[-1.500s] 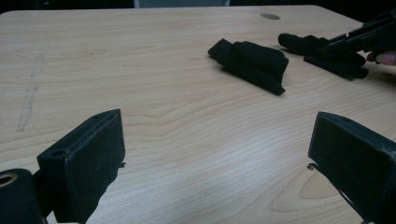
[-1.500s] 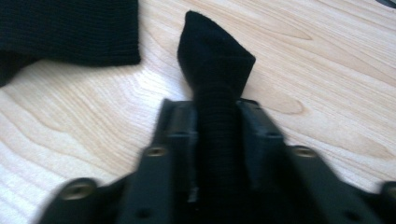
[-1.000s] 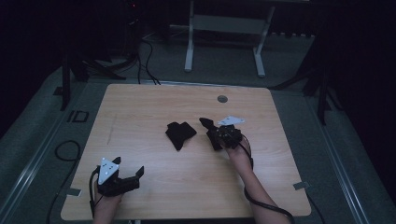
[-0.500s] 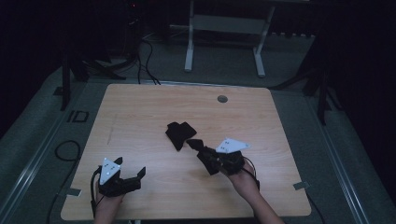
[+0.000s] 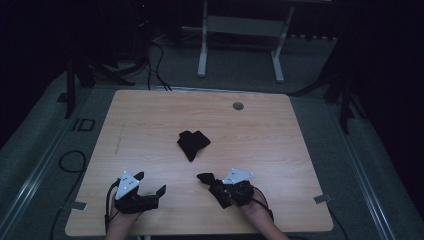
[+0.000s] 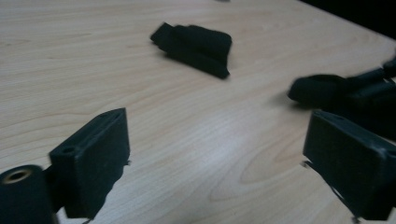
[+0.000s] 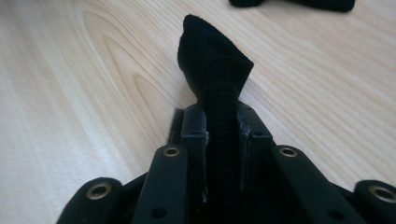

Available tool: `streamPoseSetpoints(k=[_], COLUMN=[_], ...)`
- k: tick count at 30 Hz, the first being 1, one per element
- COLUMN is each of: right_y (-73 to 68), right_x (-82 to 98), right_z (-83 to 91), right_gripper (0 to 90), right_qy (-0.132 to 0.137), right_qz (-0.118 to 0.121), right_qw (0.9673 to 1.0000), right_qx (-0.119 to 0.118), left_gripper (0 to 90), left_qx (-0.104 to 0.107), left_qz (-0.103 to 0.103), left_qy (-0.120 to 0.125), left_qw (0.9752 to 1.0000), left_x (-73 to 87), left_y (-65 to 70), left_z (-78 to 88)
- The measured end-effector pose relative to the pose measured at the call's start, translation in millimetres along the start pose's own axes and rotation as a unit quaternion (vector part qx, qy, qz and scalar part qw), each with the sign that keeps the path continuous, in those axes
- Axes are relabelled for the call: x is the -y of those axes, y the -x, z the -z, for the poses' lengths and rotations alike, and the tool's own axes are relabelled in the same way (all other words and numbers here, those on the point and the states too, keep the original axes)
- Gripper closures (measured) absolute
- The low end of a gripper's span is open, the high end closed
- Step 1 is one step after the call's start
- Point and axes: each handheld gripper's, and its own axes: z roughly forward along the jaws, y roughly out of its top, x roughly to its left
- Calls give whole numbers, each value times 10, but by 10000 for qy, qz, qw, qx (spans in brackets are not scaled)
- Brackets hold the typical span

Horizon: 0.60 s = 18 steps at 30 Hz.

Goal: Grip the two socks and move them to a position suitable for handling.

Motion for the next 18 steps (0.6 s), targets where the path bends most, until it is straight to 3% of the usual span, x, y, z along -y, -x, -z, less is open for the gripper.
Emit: streamPoseSetpoints(k=[2,5,6,7,9,11,14,17,18], right_y=[10,2,-5,-9,-5,23,161,294,320], right_x=[26,40,41,19,-26,-97,-195,-200,-186], right_z=[-37,-46,-46,-29,50,212,508,622,620], right_gripper=[745,735,705,580,476,398,369,403,431], right_qy=[-23,15,8,-53,-28,176,477,424,394], right_qz=[-4,-22,19,-11,-39,-87,-242,-311,-374], right_qw=[10000,10000,10000,10000,9999,9998,9986,9986,9985], right_qx=[11,31,49,-8,-150,-106,-29,101,21], left_gripper=[140,140,140,140,141,143,144,160,177], left_qx=[121,263,444,525,710,876,1040,1291,1357], left_qz=[-137,-230,-220,-222,-121,-79,-179,-354,-418], left_qy=[-121,-279,-388,-442,-477,-562,-662,-761,-829], left_qw=[9998,9990,9980,9974,9963,9945,9922,9881,9864], left_x=[10,19,28,29,30,20,-37,-127,-159], left_y=[29,63,93,101,116,126,151,185,200], left_z=[-27,-67,-110,-130,-174,-231,-326,-445,-494])
